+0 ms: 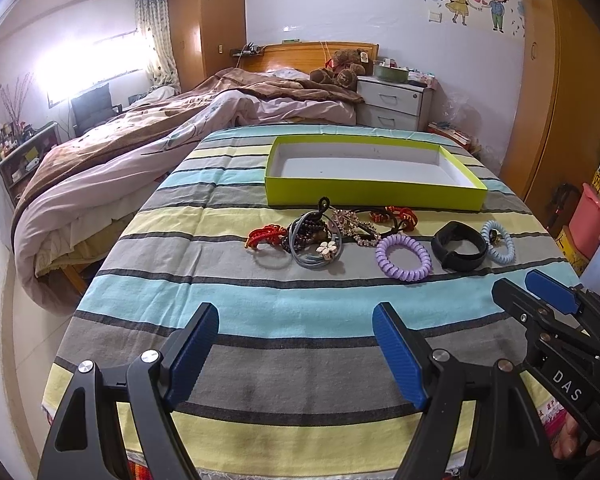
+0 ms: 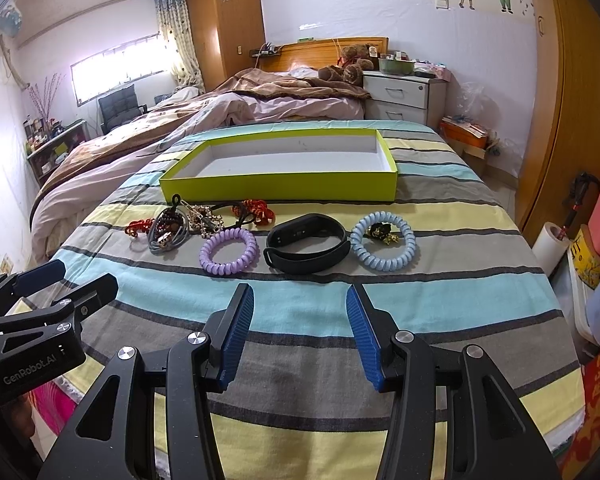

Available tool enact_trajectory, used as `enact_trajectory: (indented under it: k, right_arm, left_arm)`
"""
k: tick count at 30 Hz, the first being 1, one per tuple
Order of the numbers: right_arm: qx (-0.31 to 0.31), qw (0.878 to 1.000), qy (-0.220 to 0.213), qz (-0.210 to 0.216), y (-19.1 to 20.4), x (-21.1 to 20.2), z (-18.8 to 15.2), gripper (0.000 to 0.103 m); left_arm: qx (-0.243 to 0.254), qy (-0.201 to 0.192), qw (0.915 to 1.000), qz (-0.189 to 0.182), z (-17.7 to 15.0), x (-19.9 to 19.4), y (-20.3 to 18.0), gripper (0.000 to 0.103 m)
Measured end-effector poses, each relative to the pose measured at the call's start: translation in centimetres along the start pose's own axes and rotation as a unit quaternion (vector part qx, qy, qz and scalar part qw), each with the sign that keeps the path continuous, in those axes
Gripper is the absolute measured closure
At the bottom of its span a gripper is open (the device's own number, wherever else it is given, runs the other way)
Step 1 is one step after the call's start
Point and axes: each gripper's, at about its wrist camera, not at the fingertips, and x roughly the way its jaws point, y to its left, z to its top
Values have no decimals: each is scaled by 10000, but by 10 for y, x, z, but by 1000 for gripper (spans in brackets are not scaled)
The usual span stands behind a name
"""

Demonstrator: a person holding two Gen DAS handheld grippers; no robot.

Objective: Organize jewelry

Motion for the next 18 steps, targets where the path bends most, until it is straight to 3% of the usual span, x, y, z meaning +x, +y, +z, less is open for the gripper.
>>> enact_trajectory:
  k: [18]
  right_arm:
    - [2, 10000, 8, -10, -1, -1, 0, 54]
  left_arm:
    - [-17, 7, 10000, -2, 1, -3, 3, 24]
